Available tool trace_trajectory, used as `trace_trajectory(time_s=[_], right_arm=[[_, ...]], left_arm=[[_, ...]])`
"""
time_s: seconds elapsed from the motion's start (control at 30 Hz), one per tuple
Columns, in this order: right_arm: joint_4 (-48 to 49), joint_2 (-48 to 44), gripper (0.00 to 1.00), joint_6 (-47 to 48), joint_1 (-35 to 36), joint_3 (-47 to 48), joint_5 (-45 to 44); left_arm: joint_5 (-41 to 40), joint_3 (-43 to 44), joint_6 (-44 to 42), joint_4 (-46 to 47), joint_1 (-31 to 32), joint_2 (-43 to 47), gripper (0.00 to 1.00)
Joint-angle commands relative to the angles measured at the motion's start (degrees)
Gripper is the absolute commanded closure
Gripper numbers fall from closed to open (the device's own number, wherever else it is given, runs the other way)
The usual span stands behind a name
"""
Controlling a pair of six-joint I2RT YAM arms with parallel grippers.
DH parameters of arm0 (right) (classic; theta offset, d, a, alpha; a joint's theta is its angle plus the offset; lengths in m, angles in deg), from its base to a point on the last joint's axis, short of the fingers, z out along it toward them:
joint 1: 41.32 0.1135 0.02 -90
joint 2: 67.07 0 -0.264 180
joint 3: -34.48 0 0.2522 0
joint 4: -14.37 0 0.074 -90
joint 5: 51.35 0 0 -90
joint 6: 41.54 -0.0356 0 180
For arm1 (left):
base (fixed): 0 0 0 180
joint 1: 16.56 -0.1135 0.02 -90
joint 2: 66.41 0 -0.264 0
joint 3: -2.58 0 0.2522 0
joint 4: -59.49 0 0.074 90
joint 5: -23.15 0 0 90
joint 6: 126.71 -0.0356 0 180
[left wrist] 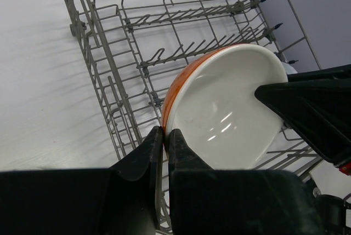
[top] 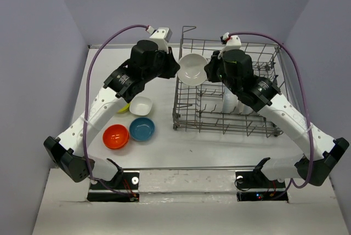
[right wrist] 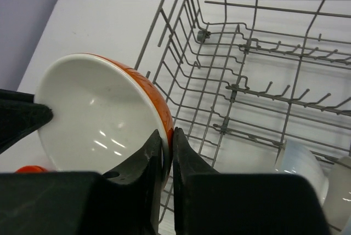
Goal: Load the bowls into the dish rack
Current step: Pass from the left arm to the right, then insert the bowl into the dish rack.
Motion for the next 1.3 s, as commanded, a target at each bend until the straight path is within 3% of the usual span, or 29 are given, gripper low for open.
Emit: trace_trajectory(time_s=[0.0, 0.07, 0.2, 0.5, 0.73, 0.87, 1.27], right_arm=[[0.6, 0.0, 0.93, 0.6, 0.4, 2.8, -1.7], [0.6, 0.0, 0.99, 0.6, 0.4, 2.7, -1.9], [0.4, -0.2, 0.99, 0.5, 0.4, 2.7, -2.6], [-0.2, -1.1, 0.99, 0.6, 0.4, 3.1, -3.3], [-0.4, -2.0, 0.99, 0.5, 0.4, 2.3, -3.8], [-0.7, -2.6, 0.99, 0.6, 0.4, 2.0, -4.9], [-4.3, -4.9, 0.99, 1.8, 0.4, 2.4, -13.7]], left_arm=[[0.2, 3.7, -0.9, 2.8, 0.4, 0.3, 1.0], [0.4, 3.9, -0.9, 2.7, 0.4, 0.2, 1.0], [0.8, 4.0, -1.0, 2.7, 0.5, -0.2, 0.99], [1.5, 4.7, -1.1, 3.0, 0.7, -1.0, 0.57], [2.0, 4.8, -1.2, 3.9, 0.8, -1.3, 0.43], [1.8, 4.6, -1.3, 4.3, 0.8, -0.9, 0.41], [-10.3, 1.9, 0.4, 3.8, 0.6, 4.6, 0.36]])
